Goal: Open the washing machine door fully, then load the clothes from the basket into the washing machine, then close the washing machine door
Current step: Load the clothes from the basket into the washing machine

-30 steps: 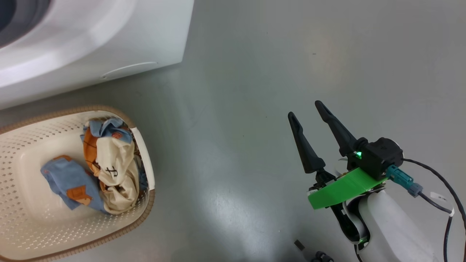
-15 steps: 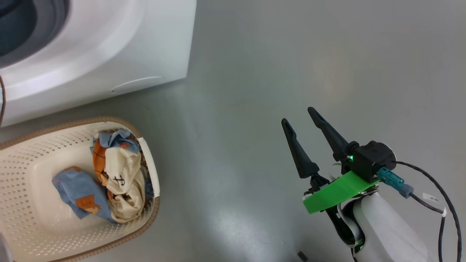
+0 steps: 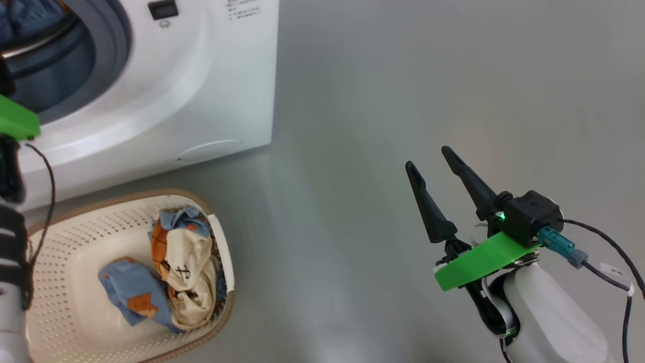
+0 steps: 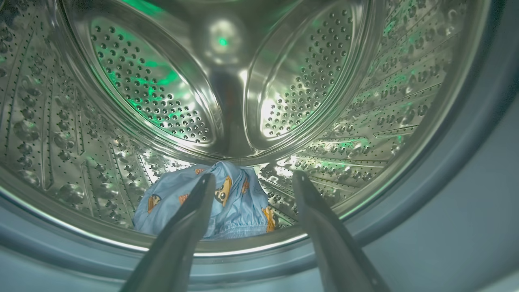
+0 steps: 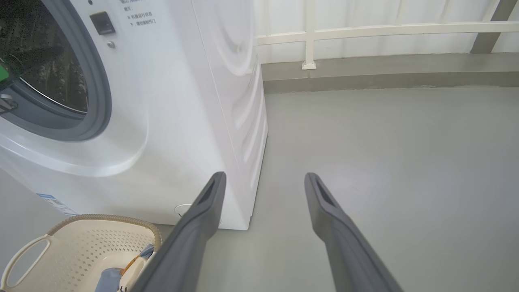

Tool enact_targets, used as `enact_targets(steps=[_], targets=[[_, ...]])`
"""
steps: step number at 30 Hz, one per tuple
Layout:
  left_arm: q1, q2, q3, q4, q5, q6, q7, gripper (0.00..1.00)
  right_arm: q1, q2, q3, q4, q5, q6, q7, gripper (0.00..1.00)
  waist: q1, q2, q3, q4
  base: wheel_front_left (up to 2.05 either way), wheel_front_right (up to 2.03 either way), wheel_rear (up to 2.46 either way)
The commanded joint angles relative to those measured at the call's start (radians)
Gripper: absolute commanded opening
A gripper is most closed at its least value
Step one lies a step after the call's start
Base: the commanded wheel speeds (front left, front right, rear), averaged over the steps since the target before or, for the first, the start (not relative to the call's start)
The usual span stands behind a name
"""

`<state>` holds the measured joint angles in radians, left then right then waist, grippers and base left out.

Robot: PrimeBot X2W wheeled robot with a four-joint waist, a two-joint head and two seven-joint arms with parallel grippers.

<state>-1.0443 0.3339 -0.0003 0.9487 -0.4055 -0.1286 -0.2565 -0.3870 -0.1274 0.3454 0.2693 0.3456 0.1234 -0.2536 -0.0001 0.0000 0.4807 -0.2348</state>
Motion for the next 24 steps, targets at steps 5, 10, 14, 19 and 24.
enact_targets(steps=[5, 10, 14, 19, 24], targets=[[0.094, 0.036, 0.001, -0.089, -0.004, -0.002, -0.005, 1.00, 0.010, -0.013, -0.006, -0.012, 0.023, 0.007, -0.008, 1.00, 0.0001, 0.0000, -0.079, 0.037, 0.00, 0.00, 0.00], [0.189, 0.024, 0.003, -0.136, -0.012, -0.002, -0.005, 1.00, 0.017, -0.020, -0.010, -0.002, 0.039, 0.007, -0.008, 1.00, 0.0001, 0.0000, -0.141, 0.057, 0.00, 0.00, 0.00], [0.277, 0.016, 0.013, -0.193, -0.020, -0.002, -0.005, 1.00, 0.030, -0.027, -0.001, 0.012, 0.052, 0.007, -0.008, 1.00, 0.0001, 0.0000, -0.191, 0.070, 0.00, 0.00, 0.00], [0.391, -0.004, 0.028, -0.266, -0.025, -0.002, -0.005, 1.00, 0.046, -0.041, 0.005, 0.027, 0.070, 0.007, -0.008, 1.00, 0.0001, 0.0000, -0.255, 0.085, 0.00, 0.00, 0.00], [0.506, -0.025, 0.059, -0.341, -0.006, -0.002, -0.005, 1.00, 0.068, -0.054, 0.007, 0.036, 0.090, 0.007, -0.008, 1.00, 0.0001, 0.0000, -0.322, 0.096, 0.00, 0.00, 0.00]])
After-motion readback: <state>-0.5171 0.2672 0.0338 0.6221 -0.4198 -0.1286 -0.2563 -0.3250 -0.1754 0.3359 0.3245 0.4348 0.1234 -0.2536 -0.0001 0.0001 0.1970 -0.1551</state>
